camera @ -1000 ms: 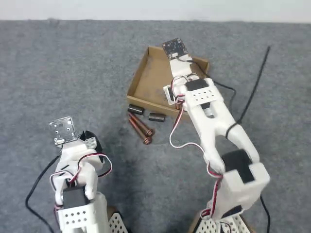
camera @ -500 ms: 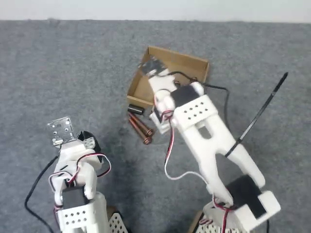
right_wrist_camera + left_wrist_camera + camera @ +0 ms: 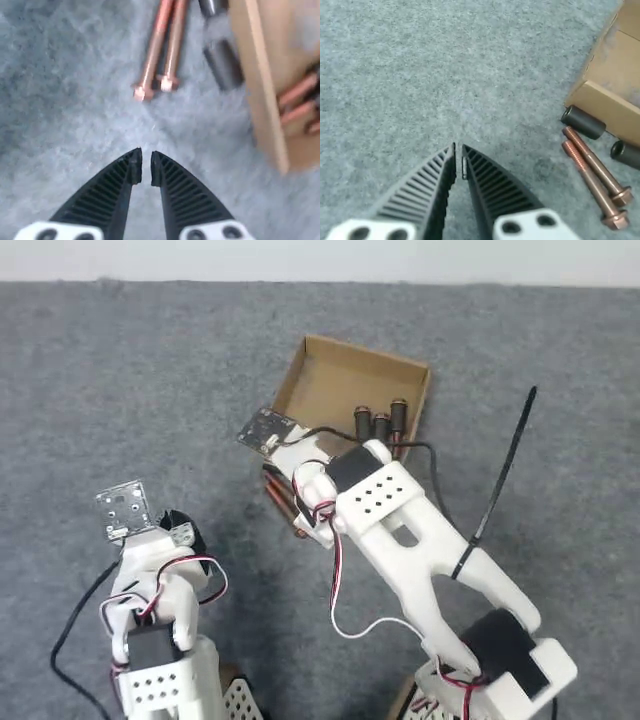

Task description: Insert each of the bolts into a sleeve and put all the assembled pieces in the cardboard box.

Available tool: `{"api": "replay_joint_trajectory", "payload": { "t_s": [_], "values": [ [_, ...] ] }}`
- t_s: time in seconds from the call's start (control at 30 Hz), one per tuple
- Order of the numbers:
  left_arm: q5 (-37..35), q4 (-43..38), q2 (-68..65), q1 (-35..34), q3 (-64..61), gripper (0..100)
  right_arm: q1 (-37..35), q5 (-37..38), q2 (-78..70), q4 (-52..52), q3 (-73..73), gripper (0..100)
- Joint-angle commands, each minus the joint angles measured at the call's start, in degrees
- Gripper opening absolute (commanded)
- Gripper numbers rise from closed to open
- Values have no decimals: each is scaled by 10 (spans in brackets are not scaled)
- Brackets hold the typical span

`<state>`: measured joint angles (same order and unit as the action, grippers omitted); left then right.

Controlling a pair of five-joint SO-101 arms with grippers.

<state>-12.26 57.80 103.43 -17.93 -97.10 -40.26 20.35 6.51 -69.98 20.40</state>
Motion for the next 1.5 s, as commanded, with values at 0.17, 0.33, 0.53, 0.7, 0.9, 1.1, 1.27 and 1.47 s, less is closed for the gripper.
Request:
{"api": "replay_joint_trajectory", "payload": {
  "t_s": [0.17,0.33,0.53,0.7,0.9,1.1,1.27,1.47],
  "values": [
    [4,-6,8,-3,6,23,45,102,-54,133,0,32],
    [4,-7,8,-3,6,23,69,133,-134,138,-57,119],
    [4,-8,8,-3,6,23,91,135,-217,135,-152,119],
    [4,-9,8,-3,6,23,89,135,-253,133,-202,122],
    [37,-8,8,-3,6,23,89,181,-276,133,-217,123],
    [39,-8,8,-3,6,23,95,206,-320,138,-218,121],
    [39,-8,8,-3,6,23,97,207,-342,138,-219,118],
    [39,-8,8,-3,6,23,101,203,-336,133,-219,34]
  ]
}}
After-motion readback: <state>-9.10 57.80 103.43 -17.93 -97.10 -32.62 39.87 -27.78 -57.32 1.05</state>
